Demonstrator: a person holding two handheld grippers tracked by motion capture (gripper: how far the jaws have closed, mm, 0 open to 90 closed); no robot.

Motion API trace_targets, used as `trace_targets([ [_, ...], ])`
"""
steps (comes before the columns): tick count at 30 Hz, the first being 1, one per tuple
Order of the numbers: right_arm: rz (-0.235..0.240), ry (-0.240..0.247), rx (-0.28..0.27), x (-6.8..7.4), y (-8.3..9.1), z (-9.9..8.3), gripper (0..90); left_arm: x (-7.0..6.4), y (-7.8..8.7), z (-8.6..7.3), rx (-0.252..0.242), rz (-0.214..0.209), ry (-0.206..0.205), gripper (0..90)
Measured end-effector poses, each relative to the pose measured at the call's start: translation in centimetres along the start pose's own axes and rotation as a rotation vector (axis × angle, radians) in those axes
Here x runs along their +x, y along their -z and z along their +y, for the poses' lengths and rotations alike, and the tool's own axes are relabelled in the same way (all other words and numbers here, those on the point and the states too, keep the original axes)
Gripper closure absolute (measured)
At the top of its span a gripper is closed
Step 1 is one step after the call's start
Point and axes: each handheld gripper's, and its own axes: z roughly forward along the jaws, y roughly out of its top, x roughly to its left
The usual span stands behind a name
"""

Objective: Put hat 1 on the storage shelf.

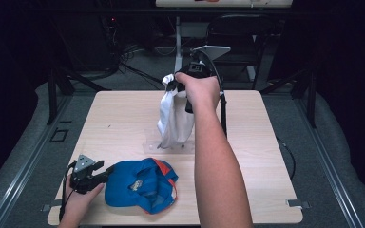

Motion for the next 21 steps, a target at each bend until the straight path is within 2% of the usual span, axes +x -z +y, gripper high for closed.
trace_targets([
  [4,0.018,-0.003,-0.005,0.2,-0.6,-0.1,81.7,-1.0,0.4,0.9,-0.049,-0.015,-0.016,50.6],
  [6,0.029,-0.001,-0.003,0.4,-0.8,-0.1,81.6,-1.6,0.7,1.6,-0.049,-0.028,-0.034,50.6],
  [7,0.033,0.0,-0.002,0.5,-1.0,-0.1,81.6,-2.1,0.6,2.0,-0.064,-0.037,-0.049,50.6],
  [10,0.048,0.013,-0.004,0.9,-1.6,-0.3,81.6,-3.8,0.5,3.2,-0.058,-0.064,-0.102,50.7],
  [13,0.055,0.024,-0.012,1.2,-2.3,-0.4,81.6,-5.4,0.0,4.6,-0.069,-0.089,-0.149,52.1],
  [18,0.075,0.052,0.01,1.8,-3.3,-0.7,81.5,-7.7,-1.0,6.9,-0.094,-0.125,-0.183,54.3],
  [21,0.083,0.065,0.028,2.1,-3.8,-0.9,81.5,-8.7,-1.6,7.8,-0.089,-0.141,-0.197,54.9],
])
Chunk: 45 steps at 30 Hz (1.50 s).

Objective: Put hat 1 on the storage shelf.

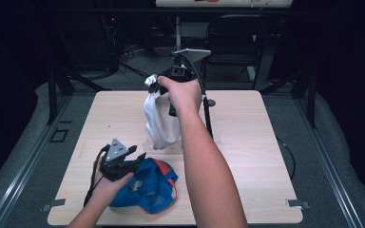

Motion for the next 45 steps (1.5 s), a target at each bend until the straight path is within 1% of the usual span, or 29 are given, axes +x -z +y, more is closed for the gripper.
trace_targets([
  [2,0.009,0.01,0.015,-0.1,-0.3,-0.1,81.5,-0.4,-0.5,0.5,0.007,-0.004,-0.004,54.8],
  [4,0.026,0.009,0.014,-0.2,-0.5,-0.3,81.5,-0.7,-1.1,0.8,-0.003,-0.004,-0.005,54.7],
  [5,0.031,0.007,0.012,-0.2,-0.5,-0.4,81.5,-0.9,-1.3,1.0,0.004,-0.004,-0.005,54.0],
  [7,0.035,0.018,0.022,-0.2,-0.6,-0.5,81.5,-1.3,-1.9,1.3,-0.002,-0.008,-0.004,50.5],
  [9,0.032,0.021,0.016,-0.1,-0.6,-0.6,81.5,-1.5,-2.4,1.7,0.011,0.0,-0.015,50.0],
  [10,0.032,0.023,0.02,-0.1,-0.5,-0.6,81.5,-1.7,-2.7,1.8,0.012,0.009,-0.009,51.0],
  [12,0.031,0.029,0.017,-0.1,-0.3,-0.6,81.5,-1.8,-3.2,1.9,0.029,0.019,0.005,59.4],
  [13,0.03,0.031,0.018,-0.2,-0.1,-0.6,81.4,-1.8,-3.4,1.9,0.029,0.025,0.009,65.9],
  [15,0.028,0.029,0.016,-0.4,0.2,-0.6,81.4,-1.9,-3.7,1.8,0.043,0.03,0.003,77.6],
  [18,0.025,0.032,0.026,-0.7,0.8,-0.6,81.5,-2.1,-3.6,1.7,0.042,0.056,0.001,81.4],
  [19,0.02,0.039,0.023,-0.8,0.9,-0.6,81.5,-2.0,-3.6,1.6,0.049,0.055,0.007,82.0],
  [20,0.009,0.045,0.038,-0.8,1.1,-0.6,81.5,-2.0,-3.5,1.5,0.046,0.061,0.01,82.2],
  [21,0.001,0.053,0.04,-0.9,1.3,-0.6,81.5,-1.9,-3.5,1.5,0.046,0.06,0.025,82.3],
  [22,-0.01,0.06,0.046,-1.0,1.5,-0.7,81.5,-1.9,-3.5,1.4,0.033,0.062,0.043,82.3],
  [24,-0.023,0.068,0.055,-1.5,2.0,-0.7,81.5,-1.9,-3.4,1.3,0.036,0.063,0.054,82.3],
  [25,-0.034,0.068,0.052,-1.8,2.2,-0.8,81.5,-1.9,-3.5,1.3,0.029,0.069,0.056,82.3],
  [27,-0.043,0.078,0.071,-2.5,2.7,-0.8,81.5,-2.0,-3.5,1.1,0.015,0.074,0.075,82.3],
  [28,-0.044,0.07,0.069,-2.9,2.8,-0.9,81.5,-2.0,-3.4,1.1,0.019,0.071,0.083,82.3],
  [31,-0.05,0.06,0.073,-4.3,3.1,-1.0,81.4,-2.1,-3.6,0.8,0.004,0.076,0.103,82.4],
  [32,-0.049,0.053,0.07,-4.8,3.0,-1.0,81.4,-2.1,-3.6,0.8,0.02,0.073,0.104,82.5],
  [33,-0.051,0.047,0.073,-5.2,3.0,-1.1,81.4,-2.0,-3.6,0.6,0.005,0.076,0.11,82.5],
  [34,-0.045,0.045,0.078,-5.6,2.9,-1.1,81.4,-1.9,-3.6,0.6,0.012,0.072,0.112,82.5],
  [35,-0.041,0.038,0.074,-6.0,2.9,-1.2,81.3,-1.9,-3.6,0.4,0.002,0.075,0.121,82.5],
  [36,-0.041,0.04,0.079,-6.4,2.8,-1.3,81.2,-1.7,-3.5,0.4,0.011,0.066,0.129,82.5],
  [37,-0.043,0.039,0.084,-6.7,2.7,-1.3,81.1,-1.7,-3.6,0.2,0.0,0.064,0.139,82.5],
  [38,-0.039,0.036,0.085,-7.0,2.6,-1.4,81.0,-1.6,-3.5,0.2,0.011,0.06,0.137,82.5],
  [39,-0.036,0.029,0.085,-7.2,2.5,-1.4,80.9,-1.6,-3.5,0.0,-0.001,0.064,0.141,82.6],
  [42,-0.036,0.025,0.095,-7.9,2.2,-1.6,80.8,-1.4,-3.6,-0.5,0.004,0.058,0.148,82.5],
  [45,-0.042,0.028,0.108,-8.6,1.9,-1.8,80.5,-1.2,-4.0,-1.0,0.045,0.041,0.149,82.4],
])
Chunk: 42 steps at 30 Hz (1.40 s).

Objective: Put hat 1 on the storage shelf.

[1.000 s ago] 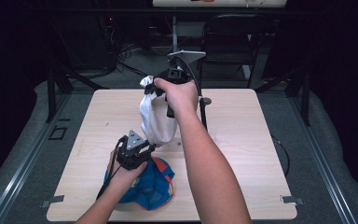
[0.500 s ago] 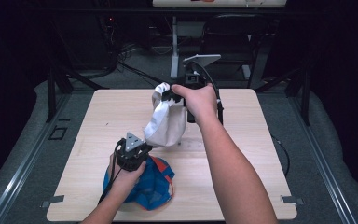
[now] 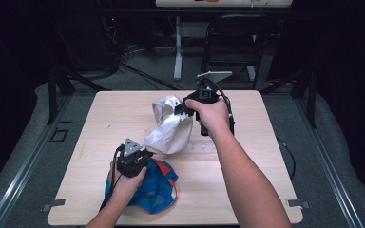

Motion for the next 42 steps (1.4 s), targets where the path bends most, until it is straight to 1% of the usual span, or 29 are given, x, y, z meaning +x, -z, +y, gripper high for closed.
trace_targets([
  [1,-0.001,-0.002,0.004,-0.2,-0.1,0.0,80.4,0.1,-0.3,-0.2,-0.001,-0.005,0.0,82.4],
  [3,0.002,-0.007,0.005,-0.5,-0.4,-0.1,79.9,0.1,-0.2,-0.3,0.008,-0.006,-0.001,82.5],
  [4,0.008,-0.018,-0.005,-0.6,-0.6,-0.2,79.5,0.1,-0.2,-0.2,0.009,-0.004,-0.004,82.5],
  [5,0.011,-0.011,-0.002,-0.7,-0.6,-0.2,79.3,0.1,-0.2,-0.2,0.01,-0.005,-0.002,82.5],
  [7,0.01,-0.018,-0.003,-1.0,-0.6,-0.3,78.1,0.1,-0.2,-0.2,0.009,-0.005,-0.003,82.3],
  [9,0.018,-0.026,-0.012,-1.3,-0.5,-0.3,75.6,0.0,-0.2,-0.3,-0.002,-0.005,0.0,81.7],
  [10,0.015,-0.019,-0.002,-1.4,-0.3,-0.3,74.3,0.0,-0.1,-0.3,0.005,-0.01,-0.001,81.2],
  [11,0.017,-0.023,-0.015,-1.5,-0.2,-0.4,73.5,0.0,0.1,-0.2,0.01,-0.011,-0.003,80.2],
  [12,0.02,-0.019,-0.022,-1.6,0.0,-0.5,72.7,0.0,0.1,-0.3,-0.008,-0.012,0.006,78.9],
  [13,0.022,-0.02,-0.034,-1.7,0.2,-0.5,71.5,0.0,0.4,-0.3,-0.003,-0.019,0.007,76.9],
  [14,0.031,-0.017,-0.038,-1.7,0.5,-0.6,70.2,0.0,0.5,-0.3,-0.018,-0.021,0.002,74.5],
  [16,0.037,-0.009,-0.051,-1.8,1.3,-0.7,68.2,0.1,1.0,-0.4,-0.027,-0.016,-0.009,71.0],
  [18,0.04,0.0,-0.065,-2.0,2.3,-0.9,65.2,0.2,1.5,-0.5,-0.025,-0.017,0.001,67.2],
  [19,0.041,0.01,-0.072,-2.1,2.8,-1.1,63.8,0.3,1.7,-0.6,-0.026,-0.028,0.009,66.0],
  [21,0.04,0.042,-0.102,-2.4,3.7,-1.5,60.8,0.5,2.3,-0.8,-0.029,-0.034,0.005,63.7],
  [23,0.041,0.063,-0.116,-2.7,4.7,-2.1,60.1,0.8,2.8,-1.0,-0.022,-0.036,-0.003,61.6],
  [25,0.032,0.09,-0.117,-3.2,5.5,-2.7,59.5,1.1,3.3,-1.2,-0.017,-0.04,0.002,60.3],
  [27,0.018,0.121,-0.129,-3.8,6.1,-3.4,59.5,1.7,4.0,-1.6,-0.019,-0.037,0.011,60.3],
  [28,0.016,0.132,-0.131,-4.1,6.3,-3.8,59.4,2.0,4.3,-1.9,-0.02,-0.041,0.015,60.4],
  [29,0.007,0.137,-0.145,-4.5,6.5,-4.2,58.3,2.3,4.6,-2.1,-0.014,-0.041,0.021,61.4],
  [30,0.004,0.149,-0.153,-4.8,6.6,-4.7,60.2,2.7,4.8,-2.4,-0.011,-0.04,0.027,62.1],
  [31,0.008,0.154,-0.146,-5.1,6.7,-5.1,60.9,3.0,5.1,-2.6,-0.006,-0.034,0.032,62.9],
  [32,0.013,0.16,-0.135,-5.5,6.8,-5.6,60.8,3.4,5.3,-2.9,-0.001,-0.034,0.051,63.5],
  [36,0.029,0.176,-0.129,-6.9,6.2,-7.4,57.2,4.9,5.9,-3.8,-0.011,-0.022,0.094,64.1],
  [37,0.025,0.187,-0.123,-7.2,6.0,-7.9,56.5,5.2,6.0,-4.0,-0.007,-0.012,0.108,64.2],
  [39,0.012,0.194,-0.11,-7.8,5.2,-8.7,56.4,5.8,6.2,-4.4,-0.007,0.006,0.116,64.2],
  [40,0.004,0.202,-0.109,-8.1,4.8,-9.0,56.5,6.1,6.2,-4.6,-0.01,0.015,0.122,64.2],
  [41,-0.004,0.2,-0.123,-8.4,4.4,-9.4,56.8,6.3,6.2,-4.7,-0.011,0.017,0.124,63.9],
  [42,-0.011,0.194,-0.123,-8.6,4.1,-9.8,56.9,6.6,6.4,-4.7,-0.002,0.022,0.126,63.0],
])
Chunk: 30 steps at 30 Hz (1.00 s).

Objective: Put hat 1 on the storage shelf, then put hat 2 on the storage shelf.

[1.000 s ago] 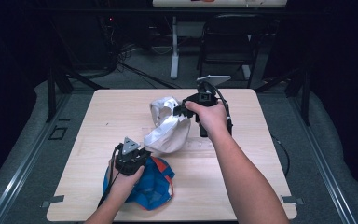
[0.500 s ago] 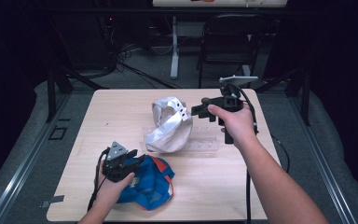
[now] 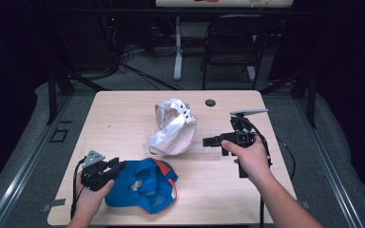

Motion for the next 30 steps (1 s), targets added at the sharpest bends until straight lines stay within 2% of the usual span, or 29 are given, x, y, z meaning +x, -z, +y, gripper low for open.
trace_targets([
  [1,0.004,-0.009,-0.003,-0.1,-0.3,-0.4,56.8,0.1,0.0,0.0,-0.015,0.011,0.004,61.3],
  [2,0.008,-0.006,0.002,-0.3,-0.5,-0.8,57.0,0.3,0.1,0.0,-0.009,0.018,0.0,59.6],
  [4,-0.015,0.024,0.015,-0.5,-1.1,-1.6,58.0,0.5,0.0,-0.1,-0.031,0.031,-0.002,56.4],
  [5,-0.024,0.022,0.009,-0.5,-1.5,-2.1,57.9,0.6,0.0,-0.1,-0.022,0.026,-0.001,55.2],
  [8,-0.024,-0.011,0.025,-1.1,-2.4,-3.3,56.8,1.0,-0.1,-0.3,-0.023,0.022,0.007,53.0],
  [11,-0.045,-0.033,0.015,-1.8,-3.1,-4.0,56.5,1.3,-0.2,-0.5,-0.02,0.029,0.017,51.7],
  [13,-0.049,-0.057,0.015,-2.3,-3.6,-4.4,56.6,1.4,-0.1,-0.5,-0.003,0.035,0.008,51.6],
  [14,-0.048,-0.07,0.019,-2.5,-3.8,-4.7,56.6,1.4,-0.1,-0.6,-0.009,0.041,0.005,51.6],
  [16,-0.052,-0.084,0.01,-2.7,-4.2,-5.2,55.9,1.5,-0.1,-0.5,0.015,0.042,-0.009,51.6],
  [20,-0.059,-0.073,0.019,-2.8,-5.3,-6.4,56.0,1.4,-0.2,-0.6,0.026,0.049,-0.024,50.8],
  [22,-0.05,-0.067,0.041,-2.9,-6.0,-7.0,57.1,1.5,-0.3,-0.7,0.034,0.056,-0.035,50.2],
  [23,-0.038,-0.071,0.044,-2.8,-6.3,-7.3,57.4,1.5,-0.4,-0.8,0.02,0.062,-0.033,50.1],
  [24,-0.02,-0.062,0.046,-2.8,-6.7,-7.6,57.7,1.6,-0.3,-0.9,0.035,0.055,-0.033,50.1],
  [25,-0.039,-0.038,0.079,-2.8,-6.8,-7.8,57.8,1.7,-0.3,-0.9,0.04,0.054,-0.032,49.9],
  [26,-0.004,-0.043,0.067,-2.8,-7.4,-8.1,57.8,1.7,-0.3,-0.9,0.042,0.054,-0.034,49.7],
  [27,0.004,-0.043,0.058,-2.7,-7.9,-8.4,58.0,1.7,-0.3,-0.9,0.044,0.054,-0.035,49.6],
  [30,-0.007,-0.015,0.09,-2.6,-9.2,-9.1,58.1,1.7,-0.4,-0.9,0.048,0.053,-0.04,49.2],
])
